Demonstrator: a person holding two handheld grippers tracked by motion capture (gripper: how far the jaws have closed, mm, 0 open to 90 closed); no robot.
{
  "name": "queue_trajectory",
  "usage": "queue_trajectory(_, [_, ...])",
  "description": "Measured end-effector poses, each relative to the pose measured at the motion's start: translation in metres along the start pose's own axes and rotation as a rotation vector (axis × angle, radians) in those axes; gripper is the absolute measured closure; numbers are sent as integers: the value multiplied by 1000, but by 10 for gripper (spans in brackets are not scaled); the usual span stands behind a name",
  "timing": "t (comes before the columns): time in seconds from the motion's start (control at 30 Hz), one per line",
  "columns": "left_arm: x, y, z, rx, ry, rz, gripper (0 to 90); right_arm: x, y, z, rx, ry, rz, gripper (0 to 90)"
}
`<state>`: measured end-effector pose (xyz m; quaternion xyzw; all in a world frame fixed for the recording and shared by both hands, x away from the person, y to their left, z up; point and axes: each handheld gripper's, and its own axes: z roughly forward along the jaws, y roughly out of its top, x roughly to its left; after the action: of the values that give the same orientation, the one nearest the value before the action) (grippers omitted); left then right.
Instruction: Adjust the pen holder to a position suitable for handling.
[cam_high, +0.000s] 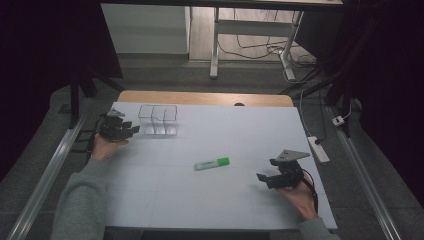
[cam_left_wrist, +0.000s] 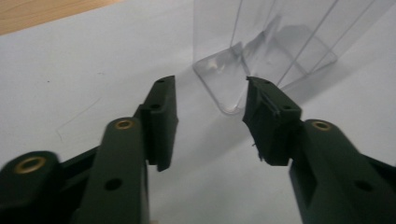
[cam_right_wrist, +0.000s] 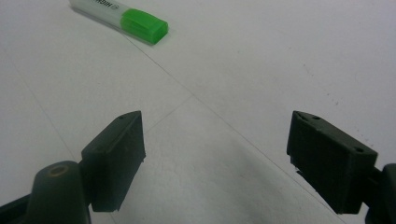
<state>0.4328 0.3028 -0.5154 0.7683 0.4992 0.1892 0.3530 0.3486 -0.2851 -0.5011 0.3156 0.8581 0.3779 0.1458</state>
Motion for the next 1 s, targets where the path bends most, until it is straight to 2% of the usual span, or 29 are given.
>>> queue_trajectory(0.3, [4, 4, 10, -14, -6, 7, 887, 1, 0, 1, 5, -4, -7, 190])
queue_trajectory(0.63, [5, 6, 24, -3, -38, 12, 890, 1, 0, 2, 10, -13, -10, 192])
queue_trajectory(0.77, [5, 6, 26, -8, -55, 20, 890, 1, 0, 1, 9, -11, -7, 192])
queue_trajectory(1.0, [5, 6, 26, -6, -56, 19, 890, 1, 0, 1, 7, -13, -9, 194])
